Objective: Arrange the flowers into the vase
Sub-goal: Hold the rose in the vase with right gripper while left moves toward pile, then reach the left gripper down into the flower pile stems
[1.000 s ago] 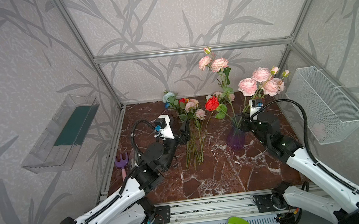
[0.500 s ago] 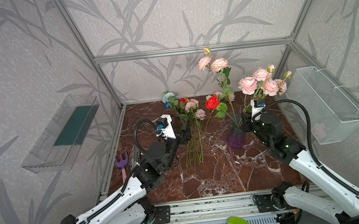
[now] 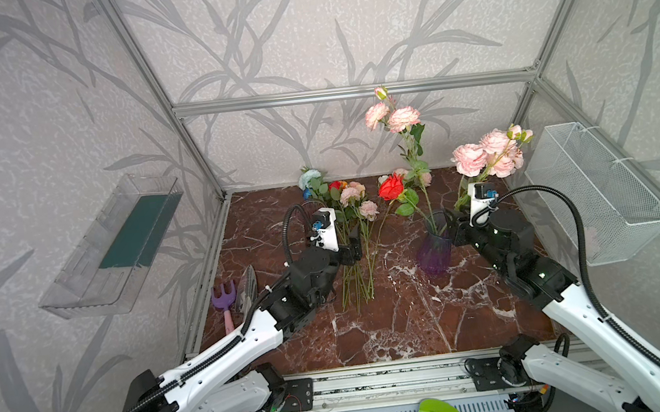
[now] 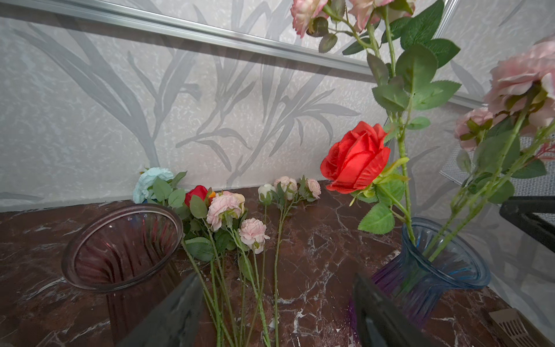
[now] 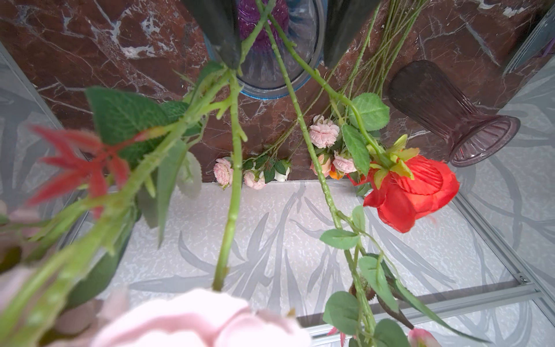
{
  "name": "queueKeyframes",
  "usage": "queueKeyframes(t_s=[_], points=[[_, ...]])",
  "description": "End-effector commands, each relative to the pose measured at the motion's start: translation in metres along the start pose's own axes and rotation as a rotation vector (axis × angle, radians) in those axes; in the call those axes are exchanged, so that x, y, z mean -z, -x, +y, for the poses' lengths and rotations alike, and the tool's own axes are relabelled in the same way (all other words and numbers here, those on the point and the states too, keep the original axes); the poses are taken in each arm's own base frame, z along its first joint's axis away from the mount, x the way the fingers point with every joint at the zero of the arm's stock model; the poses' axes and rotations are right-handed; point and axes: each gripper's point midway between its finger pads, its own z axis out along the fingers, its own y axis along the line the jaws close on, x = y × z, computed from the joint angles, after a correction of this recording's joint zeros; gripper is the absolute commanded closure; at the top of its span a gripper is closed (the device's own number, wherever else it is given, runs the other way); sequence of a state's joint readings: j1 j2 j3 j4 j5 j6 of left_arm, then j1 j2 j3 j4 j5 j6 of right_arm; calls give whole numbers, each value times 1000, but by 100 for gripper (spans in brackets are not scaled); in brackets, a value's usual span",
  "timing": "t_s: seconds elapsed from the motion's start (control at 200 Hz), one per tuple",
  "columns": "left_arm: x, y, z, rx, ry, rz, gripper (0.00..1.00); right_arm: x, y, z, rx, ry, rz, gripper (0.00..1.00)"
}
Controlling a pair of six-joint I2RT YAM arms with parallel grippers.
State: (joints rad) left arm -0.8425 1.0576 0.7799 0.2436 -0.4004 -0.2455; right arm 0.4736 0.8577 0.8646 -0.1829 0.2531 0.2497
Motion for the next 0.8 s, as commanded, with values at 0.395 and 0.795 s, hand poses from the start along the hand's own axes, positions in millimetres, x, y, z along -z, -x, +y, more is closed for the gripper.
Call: queueKeyframes(t_s=[0.395,0.795], points=[[-23,-28,-8,-35,3,149,21,29,21,8,-15,59,-21,53],[-68,-106,-5,-9,-3,462,41,55,32,21,-20,154,-63,88]])
